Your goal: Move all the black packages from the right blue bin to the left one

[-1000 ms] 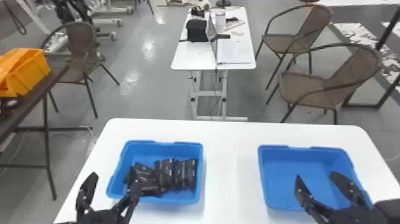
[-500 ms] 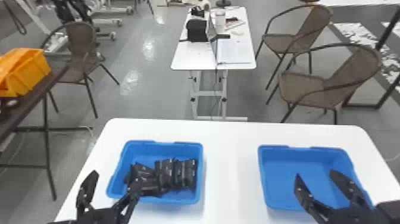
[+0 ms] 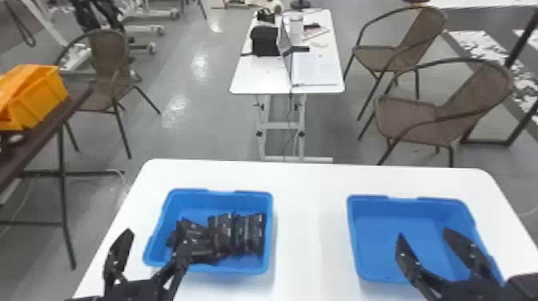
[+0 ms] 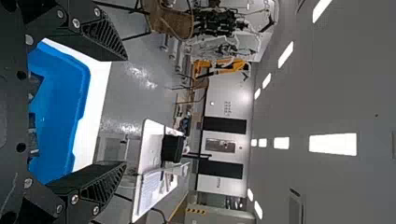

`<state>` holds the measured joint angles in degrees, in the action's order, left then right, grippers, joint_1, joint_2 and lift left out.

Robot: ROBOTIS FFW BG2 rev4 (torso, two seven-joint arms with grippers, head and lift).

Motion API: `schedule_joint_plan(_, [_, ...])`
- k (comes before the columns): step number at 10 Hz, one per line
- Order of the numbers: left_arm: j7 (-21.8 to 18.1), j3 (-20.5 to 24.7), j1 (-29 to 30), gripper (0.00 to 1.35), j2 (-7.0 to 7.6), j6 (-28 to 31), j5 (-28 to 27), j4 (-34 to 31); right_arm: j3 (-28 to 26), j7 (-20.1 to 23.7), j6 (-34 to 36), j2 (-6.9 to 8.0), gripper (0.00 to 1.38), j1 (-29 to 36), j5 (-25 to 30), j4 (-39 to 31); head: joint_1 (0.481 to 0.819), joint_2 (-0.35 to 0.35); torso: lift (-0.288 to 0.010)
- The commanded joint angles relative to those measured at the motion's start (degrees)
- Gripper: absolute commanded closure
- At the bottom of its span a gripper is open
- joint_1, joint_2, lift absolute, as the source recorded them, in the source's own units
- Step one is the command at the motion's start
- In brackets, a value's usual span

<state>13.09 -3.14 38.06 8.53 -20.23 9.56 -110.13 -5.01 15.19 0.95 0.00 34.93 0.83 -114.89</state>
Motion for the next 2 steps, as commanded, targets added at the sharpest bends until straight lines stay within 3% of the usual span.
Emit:
schedule_joint_plan(1, [0.0,0.06,0.0,0.25,0.09,-0.07,-0.07,0.0,0.0,-0.07,-0.16,0.05,0.34,0.14,-0.21,0.11,0.695,0.079,0.0])
schedule_joint_plan(2, [0.0,0.06,0.0,0.25,0.0,0.02,-0.07,0.0,0.0,-0.07,-0.16,0.05,0.34,0.14,-0.3,0.11,0.695,0.079,0.0])
